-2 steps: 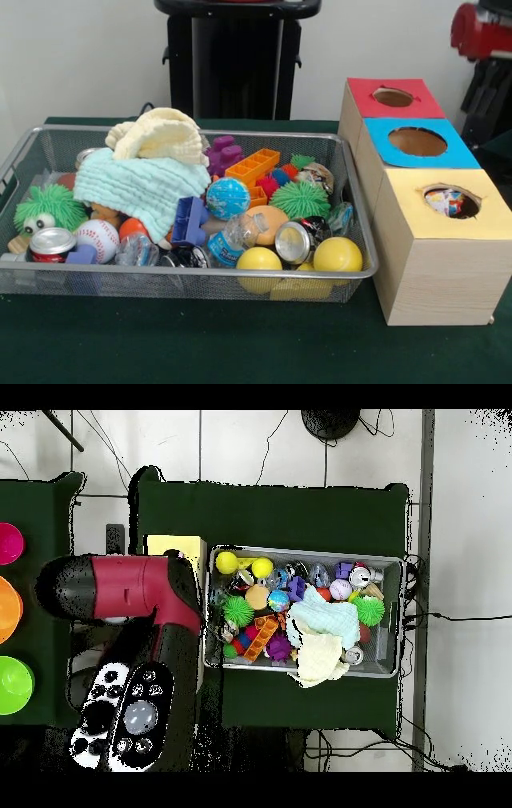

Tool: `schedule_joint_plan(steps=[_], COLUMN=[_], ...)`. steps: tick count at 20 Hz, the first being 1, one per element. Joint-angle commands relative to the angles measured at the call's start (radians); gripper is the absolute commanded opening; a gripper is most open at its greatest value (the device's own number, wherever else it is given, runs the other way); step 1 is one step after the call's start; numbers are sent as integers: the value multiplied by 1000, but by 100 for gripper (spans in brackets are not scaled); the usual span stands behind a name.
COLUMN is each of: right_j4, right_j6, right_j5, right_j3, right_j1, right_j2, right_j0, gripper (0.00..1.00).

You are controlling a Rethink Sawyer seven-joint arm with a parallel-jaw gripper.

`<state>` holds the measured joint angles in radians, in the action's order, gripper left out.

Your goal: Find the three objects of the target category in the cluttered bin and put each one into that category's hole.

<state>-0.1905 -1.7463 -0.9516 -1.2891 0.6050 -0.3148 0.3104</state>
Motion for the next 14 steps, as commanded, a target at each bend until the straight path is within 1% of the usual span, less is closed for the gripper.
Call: schedule_joint_plan(steps=[1, 4, 5, 6, 7, 8, 10, 12, 14], right_j4=[36, 45, 54, 57, 64, 65, 77, 68, 53], right_j6=[-97, -24, 7, 42, 74, 109, 183, 228, 260], right_j5=[-164, -188, -185, -177, -154, -103, -27, -33, -75], right_j3=[47, 11, 8, -16, -30, -66, -110, -144, -168], right_j1=[64, 128, 147, 177, 199, 232, 281, 320, 350], right_j2=[27, 33, 33, 35, 38, 44, 58, 77, 97], right_j0=[-44, -83, -99, -118, -138, -160, -202, -248, -293], gripper=[0, 0, 0, 0, 0, 0, 0, 0, 0])
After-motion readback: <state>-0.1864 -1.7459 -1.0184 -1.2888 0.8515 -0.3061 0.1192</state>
